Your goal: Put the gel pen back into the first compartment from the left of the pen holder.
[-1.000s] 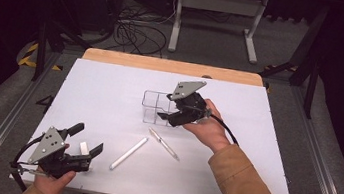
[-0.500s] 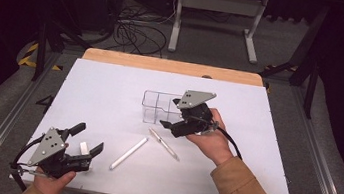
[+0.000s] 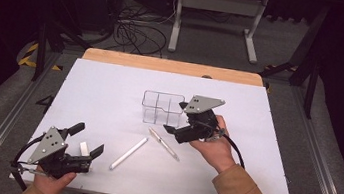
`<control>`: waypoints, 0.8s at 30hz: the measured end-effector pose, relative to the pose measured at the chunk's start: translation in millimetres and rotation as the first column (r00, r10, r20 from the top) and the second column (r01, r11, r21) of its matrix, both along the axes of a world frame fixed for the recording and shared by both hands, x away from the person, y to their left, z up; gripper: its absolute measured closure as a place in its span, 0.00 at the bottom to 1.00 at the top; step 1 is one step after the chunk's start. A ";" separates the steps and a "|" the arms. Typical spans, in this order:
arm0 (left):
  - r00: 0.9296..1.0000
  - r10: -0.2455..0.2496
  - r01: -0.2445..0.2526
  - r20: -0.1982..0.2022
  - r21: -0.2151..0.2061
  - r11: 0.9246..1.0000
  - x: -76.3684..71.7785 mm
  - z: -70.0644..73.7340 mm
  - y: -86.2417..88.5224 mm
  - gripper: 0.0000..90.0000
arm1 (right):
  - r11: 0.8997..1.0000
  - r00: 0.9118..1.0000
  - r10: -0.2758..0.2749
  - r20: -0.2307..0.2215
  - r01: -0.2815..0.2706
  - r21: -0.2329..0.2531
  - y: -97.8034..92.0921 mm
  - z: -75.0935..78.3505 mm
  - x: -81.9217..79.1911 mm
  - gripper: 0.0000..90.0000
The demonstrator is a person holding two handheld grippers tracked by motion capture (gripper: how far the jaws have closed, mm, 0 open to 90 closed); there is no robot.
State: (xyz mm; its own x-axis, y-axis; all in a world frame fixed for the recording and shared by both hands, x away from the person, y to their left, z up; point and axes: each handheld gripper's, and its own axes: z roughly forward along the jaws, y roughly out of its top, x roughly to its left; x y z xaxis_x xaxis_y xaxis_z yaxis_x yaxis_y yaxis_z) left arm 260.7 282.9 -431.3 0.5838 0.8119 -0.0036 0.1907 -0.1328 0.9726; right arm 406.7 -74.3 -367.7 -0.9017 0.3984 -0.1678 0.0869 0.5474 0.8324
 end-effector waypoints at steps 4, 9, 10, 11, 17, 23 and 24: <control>1.000 -0.002 0.002 0.005 0.014 1.000 -0.4 0.1 0.9 0.11 | 1.000 1.000 -0.004 -0.026 0.004 -0.004 -0.8 0.0 -3.2 0.12; 1.000 0.003 -0.003 0.008 0.031 1.000 -0.5 -0.2 -0.2 0.14 | 1.000 0.999 -0.015 -0.044 0.016 0.013 -3.9 -1.7 -6.8 0.10; 1.000 0.003 -0.004 0.008 0.029 1.000 -0.5 -0.3 0.1 0.14 | 1.000 0.999 -0.017 -0.045 0.018 0.017 -4.7 -2.0 -7.3 0.10; 1.000 0.006 -0.006 0.007 0.025 1.000 -0.5 -0.5 0.4 0.14 | 1.000 0.999 -0.019 -0.048 0.020 0.020 -5.4 -2.2 -7.8 0.09; 1.000 0.001 -0.001 0.003 0.018 1.000 -0.3 -0.3 1.7 0.15 | 0.999 0.998 -0.026 -0.049 0.028 0.036 -7.2 -3.9 -10.6 0.06; 1.000 -0.002 0.002 0.001 0.019 1.000 -0.3 -0.2 1.5 0.15 | 0.999 0.995 -0.044 -0.084 0.046 0.019 -10.3 -7.1 -16.6 0.07; 1.000 -0.003 0.003 0.002 0.017 1.000 -0.2 -0.3 1.5 0.15 | 0.999 0.995 -0.049 -0.089 0.050 0.015 -11.0 -8.4 -17.7 0.07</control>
State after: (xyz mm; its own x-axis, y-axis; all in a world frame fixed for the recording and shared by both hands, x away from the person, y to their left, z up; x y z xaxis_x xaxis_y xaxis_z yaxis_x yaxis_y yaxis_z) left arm 260.5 284.4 -431.6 0.5859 0.8103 0.0116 0.1883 -0.1500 0.9706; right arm 389.0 -85.3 -376.1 -0.8918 0.4451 -0.0809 0.1876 0.5265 0.8292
